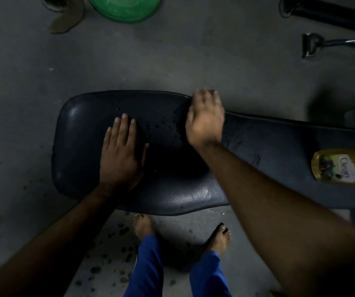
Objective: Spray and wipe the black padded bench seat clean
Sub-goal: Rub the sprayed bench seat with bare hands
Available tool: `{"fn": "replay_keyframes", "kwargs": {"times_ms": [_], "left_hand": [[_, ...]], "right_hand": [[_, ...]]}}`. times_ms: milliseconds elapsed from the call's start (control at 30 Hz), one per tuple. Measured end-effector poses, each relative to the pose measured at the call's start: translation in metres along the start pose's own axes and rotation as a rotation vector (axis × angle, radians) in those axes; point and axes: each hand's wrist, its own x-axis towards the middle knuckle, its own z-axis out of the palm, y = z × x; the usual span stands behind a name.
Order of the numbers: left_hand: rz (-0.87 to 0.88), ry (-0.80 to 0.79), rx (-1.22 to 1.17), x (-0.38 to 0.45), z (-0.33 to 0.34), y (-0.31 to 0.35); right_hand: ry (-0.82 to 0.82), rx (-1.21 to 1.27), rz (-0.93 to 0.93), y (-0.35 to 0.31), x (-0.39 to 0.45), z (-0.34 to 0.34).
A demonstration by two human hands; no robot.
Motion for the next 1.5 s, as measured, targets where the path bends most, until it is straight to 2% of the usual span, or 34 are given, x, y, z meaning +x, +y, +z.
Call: {"fn": "replay_keyframes", "kwargs": {"times_ms": [67, 133, 167, 200, 267, 300, 333, 400, 467, 600, 700, 900, 967, 1033, 1067, 1100, 1167, 1233, 1267, 1367, 1400, 1433, 1500], "left_hand": [[0.015, -0.010, -0.020, 0.000, -0.001, 0.000], [0.033, 0.004, -0.067, 0.000, -0.006, -0.004], [0.020, 0.014, -0.074, -0.002, -0.009, -0.007], [-0.011, 0.029, -0.066, -0.004, -0.012, -0.011], [-0.092, 0.047, -0.015, -0.007, -0.013, -0.018], [-0.111, 0.029, 0.001, -0.008, -0.013, -0.020], [-0.113, 0.010, 0.000, -0.009, -0.013, -0.021], [-0.085, -0.006, -0.015, -0.008, -0.014, -0.025], [-0.051, 0.000, -0.022, -0.009, -0.013, -0.030], [-0.034, 0.025, -0.009, -0.010, -0.012, -0.031], [-0.035, 0.029, 0.004, -0.011, -0.012, -0.031], [-0.028, 0.038, -0.077, -0.013, -0.018, -0.037], [-0.059, 0.060, -0.053, -0.019, -0.021, -0.044], [-0.092, 0.056, -0.020, -0.024, -0.022, -0.050], [-0.091, 0.053, -0.020, -0.024, -0.021, -0.052], [-0.075, 0.055, -0.037, -0.026, -0.020, -0.054], [-0.046, 0.085, -0.117, -0.028, -0.019, -0.057], [-0.125, 0.170, -0.172, -0.035, -0.023, -0.062], [-0.185, 0.210, -0.180, -0.039, -0.024, -0.064], [-0.240, 0.221, -0.143, -0.044, -0.020, -0.065], [-0.224, 0.209, -0.137, -0.045, -0.018, -0.066], [-0.217, 0.209, -0.133, -0.045, -0.017, -0.066], [-0.248, 0.227, -0.111, -0.046, -0.016, -0.065]], "right_hand": [[-0.073, 0.034, -0.262, -0.032, -0.033, 0.011], [-0.179, -0.007, -0.518, -0.022, -0.039, 0.010], [-0.156, -0.024, -0.556, -0.011, -0.023, 0.008], [-0.112, -0.023, -0.457, -0.007, -0.005, 0.003], [-0.049, -0.004, -0.144, -0.024, 0.013, 0.002], [-0.047, 0.005, -0.107, -0.041, 0.005, 0.007], [-0.066, 0.017, -0.199, -0.057, -0.010, 0.012], [-0.137, 0.011, -0.546, -0.065, -0.035, 0.019], [-0.217, -0.049, -0.715, -0.047, -0.023, 0.016], [-0.188, -0.183, -0.569, -0.063, -0.021, 0.011], [-0.202, -0.195, -0.608, -0.079, -0.016, 0.009], [-0.216, -0.116, -0.572, -0.072, -0.019, 0.014], [-0.163, -0.126, -0.439, -0.071, -0.008, 0.012], [-0.083, -0.080, -0.117, -0.091, 0.009, 0.013], [-0.078, -0.052, -0.032, -0.108, 0.011, 0.019], [-0.099, -0.041, -0.081, -0.126, 0.004, 0.025], [-0.216, -0.032, -0.440, -0.143, -0.023, 0.036], [-0.320, -0.066, -0.734, -0.127, -0.014, 0.031], [-0.324, -0.079, -0.750, -0.117, 0.002, 0.026], [-0.196, -0.037, -0.318, -0.129, 0.023, 0.028], [-0.179, -0.024, -0.301, -0.148, 0.011, 0.034], [-0.205, -0.016, -0.400, -0.163, -0.005, 0.042], [-0.271, -0.010, -0.725, -0.164, -0.023, 0.051]]}}
